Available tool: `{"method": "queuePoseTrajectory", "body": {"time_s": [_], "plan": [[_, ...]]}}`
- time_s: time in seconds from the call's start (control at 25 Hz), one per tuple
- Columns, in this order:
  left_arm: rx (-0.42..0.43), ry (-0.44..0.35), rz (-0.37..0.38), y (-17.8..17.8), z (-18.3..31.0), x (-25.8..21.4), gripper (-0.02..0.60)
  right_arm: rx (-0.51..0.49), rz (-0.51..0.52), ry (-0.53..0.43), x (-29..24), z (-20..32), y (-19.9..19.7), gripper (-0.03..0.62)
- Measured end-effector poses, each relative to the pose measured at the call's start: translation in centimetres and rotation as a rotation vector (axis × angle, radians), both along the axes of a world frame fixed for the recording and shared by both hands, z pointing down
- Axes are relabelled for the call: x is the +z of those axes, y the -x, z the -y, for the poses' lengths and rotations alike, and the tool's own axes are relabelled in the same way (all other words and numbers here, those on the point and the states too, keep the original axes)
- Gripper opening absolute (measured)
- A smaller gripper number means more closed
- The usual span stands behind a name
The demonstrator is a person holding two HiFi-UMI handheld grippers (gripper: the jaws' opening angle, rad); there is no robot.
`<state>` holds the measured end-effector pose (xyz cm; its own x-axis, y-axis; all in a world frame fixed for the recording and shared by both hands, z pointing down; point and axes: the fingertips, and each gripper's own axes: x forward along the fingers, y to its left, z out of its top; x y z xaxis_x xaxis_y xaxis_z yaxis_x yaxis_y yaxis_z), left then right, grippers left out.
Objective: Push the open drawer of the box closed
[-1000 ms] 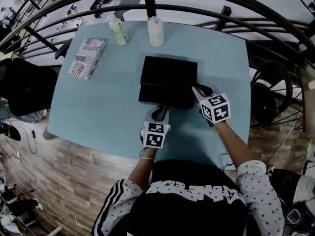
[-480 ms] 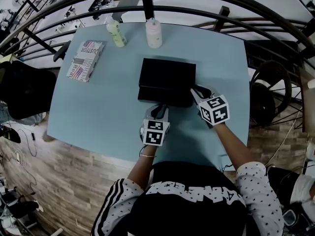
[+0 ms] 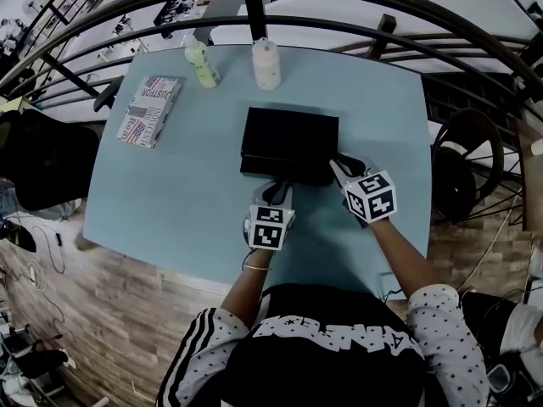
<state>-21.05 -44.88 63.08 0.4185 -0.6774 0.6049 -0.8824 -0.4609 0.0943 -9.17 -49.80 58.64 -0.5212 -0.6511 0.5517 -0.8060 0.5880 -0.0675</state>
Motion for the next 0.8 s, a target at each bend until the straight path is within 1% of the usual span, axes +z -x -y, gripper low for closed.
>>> {"method": "queuePoseTrajectory", "body": {"time_s": [0.8], "plan": [[-0.024,-0.012,-0.003,-0.5,2.8,-0.1,0.000,-0.028,-0.003,-0.003,-0.1,0.0,-0.2,0.057]]}}
